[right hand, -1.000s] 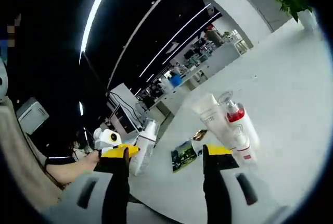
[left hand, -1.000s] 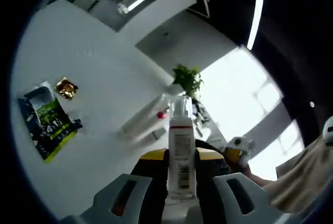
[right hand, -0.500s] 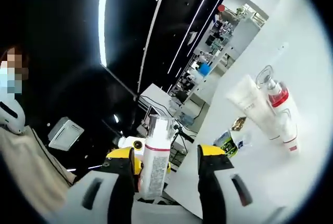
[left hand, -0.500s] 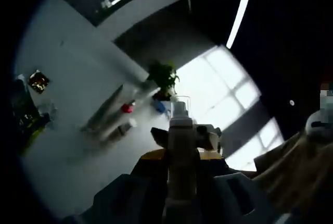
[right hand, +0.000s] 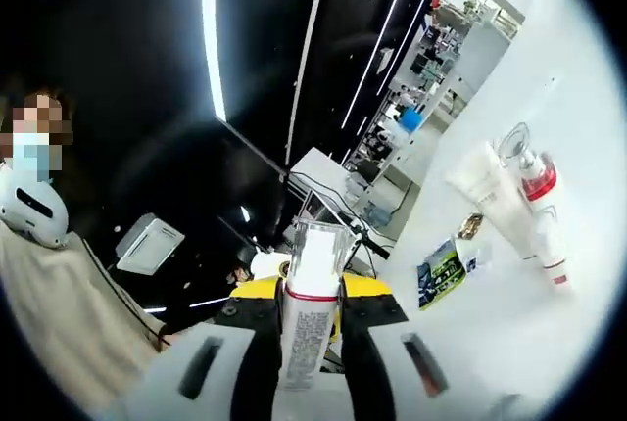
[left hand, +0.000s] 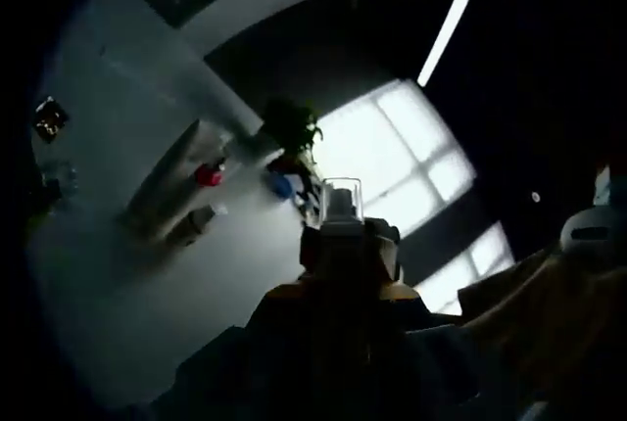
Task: Arrange the skincare products in the storage area until every visible bottle or jar stands upright without overlapping.
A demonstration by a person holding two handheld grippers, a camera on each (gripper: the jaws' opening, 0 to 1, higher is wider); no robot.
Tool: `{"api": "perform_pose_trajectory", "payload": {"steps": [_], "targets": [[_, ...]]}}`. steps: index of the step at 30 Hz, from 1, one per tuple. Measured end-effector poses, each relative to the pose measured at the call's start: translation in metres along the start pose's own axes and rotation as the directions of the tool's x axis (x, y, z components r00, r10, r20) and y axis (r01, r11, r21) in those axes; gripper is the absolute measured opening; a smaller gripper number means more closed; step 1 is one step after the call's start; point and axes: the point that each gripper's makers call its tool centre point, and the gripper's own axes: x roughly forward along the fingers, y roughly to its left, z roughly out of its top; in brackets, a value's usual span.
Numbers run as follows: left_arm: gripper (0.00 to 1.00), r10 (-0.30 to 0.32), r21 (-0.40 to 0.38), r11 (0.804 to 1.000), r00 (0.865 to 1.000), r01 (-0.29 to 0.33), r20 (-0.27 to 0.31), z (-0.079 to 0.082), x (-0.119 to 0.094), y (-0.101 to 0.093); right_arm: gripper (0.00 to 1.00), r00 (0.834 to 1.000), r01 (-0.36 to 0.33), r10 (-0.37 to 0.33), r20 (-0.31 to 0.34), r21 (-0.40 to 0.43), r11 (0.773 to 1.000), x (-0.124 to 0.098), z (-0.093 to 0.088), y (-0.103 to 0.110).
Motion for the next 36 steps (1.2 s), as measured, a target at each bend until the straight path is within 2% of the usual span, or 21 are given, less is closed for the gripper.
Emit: {"api": "perform_pose_trajectory", "payload": {"steps": [3,5,8,10,11,13,14,16,18,19,22,24,25,27,28,29,30,31,32,33,36], "targets": [[0.2,0.126,0.098,0.987,0.992,-0.126,0.004,0.001,0.004,0.015,0.2,0.991,0.133,-0.134,-0.031,-0.034,0.991,-0.006,-0.003,-0.018],[0.22,0.213,0.183,0.962,0.976,-0.205,-0.03,-0.006,0.009,0.022,0.2,0.98,0.186,-0.193,-0.052,-0.122,0.975,-0.007,-0.006,-0.022],[0.23,0.331,0.315,0.899,0.943,-0.304,-0.036,-0.013,0.017,0.03,0.2,0.961,0.247,-0.267,-0.065,-0.226,0.942,-0.009,-0.008,-0.027],[0.23,0.424,0.391,0.834,0.905,-0.39,-0.003,-0.012,0.019,0.037,0.2,0.944,0.298,-0.326,-0.057,-0.279,0.913,-0.012,-0.007,-0.032],[0.23,0.476,0.44,0.786,0.879,-0.434,0.015,-0.012,0.019,0.04,0.2,0.935,0.322,-0.352,-0.053,-0.292,0.901,-0.013,-0.008,-0.035],[0.21,0.54,0.496,0.721,0.841,-0.485,0.038,-0.011,0.018,0.045,0.2,0.919,0.356,-0.391,-0.049,-0.326,0.876,-0.014,-0.009,-0.038],[0.2,0.582,0.523,0.676,0.811,-0.519,0.053,-0.013,0.017,0.047,0.2,0.906,0.376,-0.421,-0.049,-0.366,0.851,-0.015,-0.01,-0.041],[0.19,0.629,0.532,0.626,0.772,-0.57,0.087,-0.014,0.016,0.051,0.2,0.885,0.406,-0.463,-0.035,-0.426,0.808,-0.015,-0.011,-0.043],[0.18,0.661,0.535,0.587,0.741,-0.608,0.117,-0.014,0.014,0.054,0.2,0.875,0.421,-0.484,-0.025,-0.457,0.784,-0.014,-0.012,-0.044],[0.18,0.667,0.541,0.571,0.733,-0.617,0.133,-0.013,0.014,0.055,0.2,0.876,0.426,-0.483,-0.012,-0.452,0.784,-0.013,-0.011,-0.042],[0.18,0.689,0.534,0.535,0.704,-0.655,0.172,-0.011,0.011,0.057,0.2,0.864,0.468,-0.503,0.026,-0.408,0.784,-0.013,-0.008,-0.044],[0.18,0.709,0.566,0.477,0.675,-0.673,0.205,-0.009,0.008,0.059,0.2,0.861,0.478,-0.507,0.041,-0.402,0.781,-0.012,-0.008,-0.043],[0.18,0.713,0.58,0.462,0.67,-0.671,0.208,-0.009,0.008,0.06,0.2,0.856,0.483,-0.515,0.051,-0.434,0.76,-0.011,-0.008,-0.042],[0.18,0.719,0.595,0.427,0.655,-0.681,0.235,-0.007,0.007,0.059,0.2,0.857,0.465,-0.512,0.055,-0.509,0.724,-0.007,-0.007,-0.037],[0.17,0.72,0.601,0.423,0.654,-0.679,0.232,-0.007,0.007,0.059,0.2,0.856,0.447,-0.515,0.04,-0.555,0.701,-0.004,-0.008,-0.035],[0.17,0.72,0.596,0.43,0.656,-0.678,0.227,-0.005,0.005,0.059,0.2,0.856,0.433,-0.516,0.034,-0.591,0.681,-0.002,-0.008,-0.033],[0.17,0.705,0.589,0.446,0.67,-0.674,0.232,-0.002,0.004,0.058,0.2,0.869,0.408,-0.493,0.049,-0.636,0.655,0.001,-0.005,-0.027],[0.17,0.683,0.583,0.473,0.693,-0.66,0.23,0.001,0.004,0.056,0.2,0.874,0.387,-0.484,0.047,-0.67,0.634,0.003,-0.004,-0.024],[0.17,0.679,0.588,0.478,0.699,-0.653,0.224,0.002,0.003,0.056,0.2,0.877,0.364,-0.479,0.035,-0.7,0.614,0.004,-0.005,-0.022],[0.17,0.667,0.604,0.476,0.71,-0.639,0.225,0.003,0.001,0.055,0.2,0.875,0.372,-0.483,0.037,-0.691,0.62,0.005,-0.006,-0.021],[0.17,0.66,0.61,0.488,0.721,-0.624,0.21,0.001,0.001,0.054,0.2,0.883,0.344,-0.468,0.026,-0.715,0.609,0.005,-0.007,-0.019]]}}
